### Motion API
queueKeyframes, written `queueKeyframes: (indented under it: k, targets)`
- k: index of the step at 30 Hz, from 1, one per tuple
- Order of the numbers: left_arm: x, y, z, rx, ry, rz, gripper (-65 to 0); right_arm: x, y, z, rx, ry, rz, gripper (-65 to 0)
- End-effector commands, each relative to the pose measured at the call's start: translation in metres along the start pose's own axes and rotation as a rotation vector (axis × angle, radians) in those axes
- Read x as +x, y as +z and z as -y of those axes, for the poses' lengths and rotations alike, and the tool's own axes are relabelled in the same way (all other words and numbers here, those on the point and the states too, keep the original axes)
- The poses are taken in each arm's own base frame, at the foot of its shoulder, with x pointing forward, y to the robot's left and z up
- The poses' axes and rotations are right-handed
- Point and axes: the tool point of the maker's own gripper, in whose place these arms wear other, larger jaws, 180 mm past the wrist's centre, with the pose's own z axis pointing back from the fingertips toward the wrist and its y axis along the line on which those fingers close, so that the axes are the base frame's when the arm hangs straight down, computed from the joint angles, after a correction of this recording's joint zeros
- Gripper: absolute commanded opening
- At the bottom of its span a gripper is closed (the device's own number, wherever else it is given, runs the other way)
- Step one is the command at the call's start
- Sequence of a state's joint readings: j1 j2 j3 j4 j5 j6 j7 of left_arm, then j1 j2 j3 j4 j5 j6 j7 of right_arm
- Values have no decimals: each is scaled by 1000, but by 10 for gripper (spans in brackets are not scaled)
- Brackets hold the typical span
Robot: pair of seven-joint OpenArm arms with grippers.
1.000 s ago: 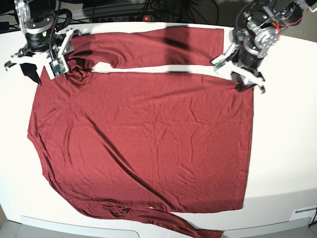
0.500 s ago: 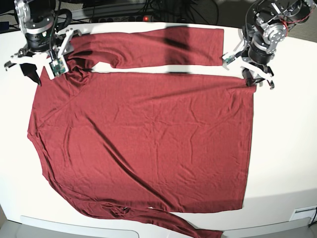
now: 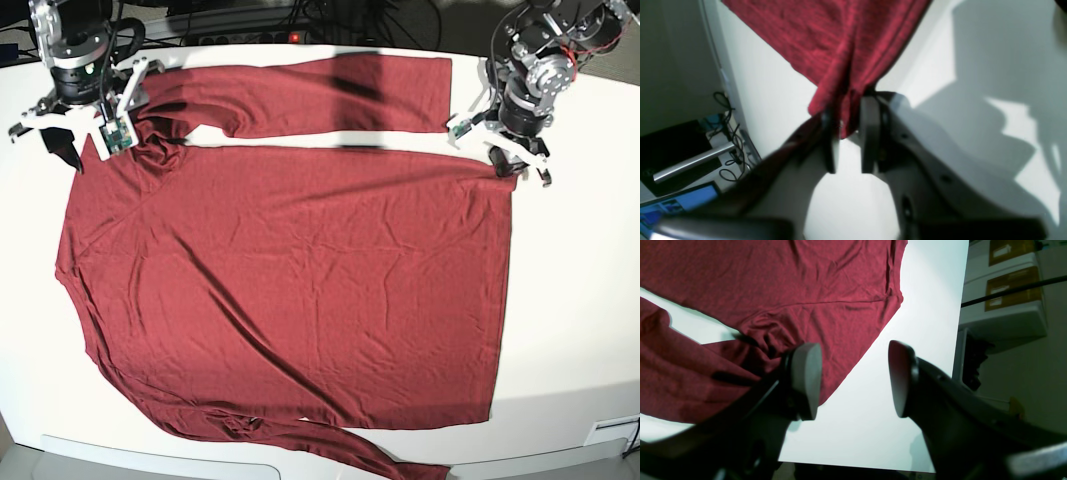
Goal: Fold the T-shirt properly
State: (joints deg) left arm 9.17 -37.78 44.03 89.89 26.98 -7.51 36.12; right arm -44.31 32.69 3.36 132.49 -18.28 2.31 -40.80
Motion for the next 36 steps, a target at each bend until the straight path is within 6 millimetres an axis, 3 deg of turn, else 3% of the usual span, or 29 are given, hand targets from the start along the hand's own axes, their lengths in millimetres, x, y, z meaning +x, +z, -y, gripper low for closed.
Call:
queueKeyframes:
  k: [1,3,15,18,22,29,36]
  targets:
    - [-18,7,71,-293,1,-58,-565,7,3,8,-31,5,29,-323]
    - [-18,7,70,-292,1,-56,-650,7,3,8,-31,5,30,-323]
    - [-23,7,70,-292,-4,-86,-650,12,3,8,-30,7,58,-323]
    - [-22,7,70,-291,-3,-83,-650,6,-1,-1,16,3,41,-322]
    - [-21,7,69,-290,-3,-81,-650,-14,-11,-29,144,36,-2,-322]
    - [-21,7,69,-289,-3,-79,-650,-25,-33,-40,196,60,6,-322]
    - [-22,8,69,-289,-3,-85,-650,-18,-71,-47,269,-62,12,-322]
